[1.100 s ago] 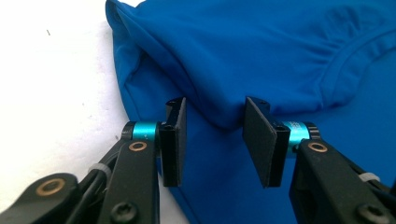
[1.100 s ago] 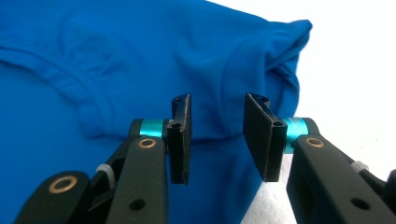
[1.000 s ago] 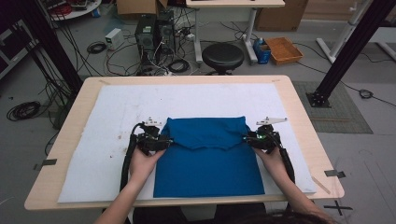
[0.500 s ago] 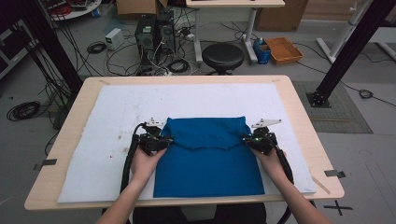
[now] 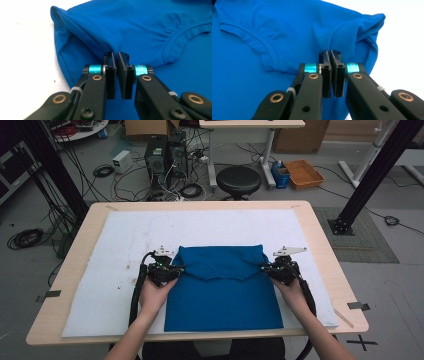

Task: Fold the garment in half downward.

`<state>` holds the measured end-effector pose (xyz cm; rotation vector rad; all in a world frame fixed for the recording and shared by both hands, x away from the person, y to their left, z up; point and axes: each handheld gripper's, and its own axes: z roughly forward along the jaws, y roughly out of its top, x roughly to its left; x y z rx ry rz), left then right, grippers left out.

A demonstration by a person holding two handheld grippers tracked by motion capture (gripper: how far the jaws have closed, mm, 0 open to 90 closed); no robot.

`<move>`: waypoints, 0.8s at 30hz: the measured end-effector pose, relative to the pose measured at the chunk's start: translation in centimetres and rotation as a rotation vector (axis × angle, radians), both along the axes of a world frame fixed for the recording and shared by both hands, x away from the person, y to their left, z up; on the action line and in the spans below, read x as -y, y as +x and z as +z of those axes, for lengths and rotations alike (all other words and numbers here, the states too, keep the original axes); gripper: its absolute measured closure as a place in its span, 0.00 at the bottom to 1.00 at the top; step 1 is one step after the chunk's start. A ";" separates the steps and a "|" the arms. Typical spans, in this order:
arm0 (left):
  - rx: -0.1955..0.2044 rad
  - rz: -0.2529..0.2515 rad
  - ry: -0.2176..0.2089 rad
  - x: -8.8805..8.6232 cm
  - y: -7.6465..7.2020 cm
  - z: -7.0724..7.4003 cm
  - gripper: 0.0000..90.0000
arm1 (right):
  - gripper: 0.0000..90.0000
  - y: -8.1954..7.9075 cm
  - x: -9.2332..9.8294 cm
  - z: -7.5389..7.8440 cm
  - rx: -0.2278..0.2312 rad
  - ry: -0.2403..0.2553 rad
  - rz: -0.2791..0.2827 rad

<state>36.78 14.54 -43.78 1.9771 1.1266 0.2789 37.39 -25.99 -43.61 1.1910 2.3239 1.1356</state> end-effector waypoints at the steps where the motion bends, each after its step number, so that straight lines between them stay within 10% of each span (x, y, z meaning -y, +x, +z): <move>1: 0.000 -0.004 -0.001 -0.1 0.0 0.1 0.94 | 0.98 0.0 0.0 0.1 -0.001 0.003 0.001; 24: 0.009 -0.020 0.002 -0.2 -0.3 0.5 0.94 | 1.00 -0.6 0.5 0.9 0.016 0.020 0.001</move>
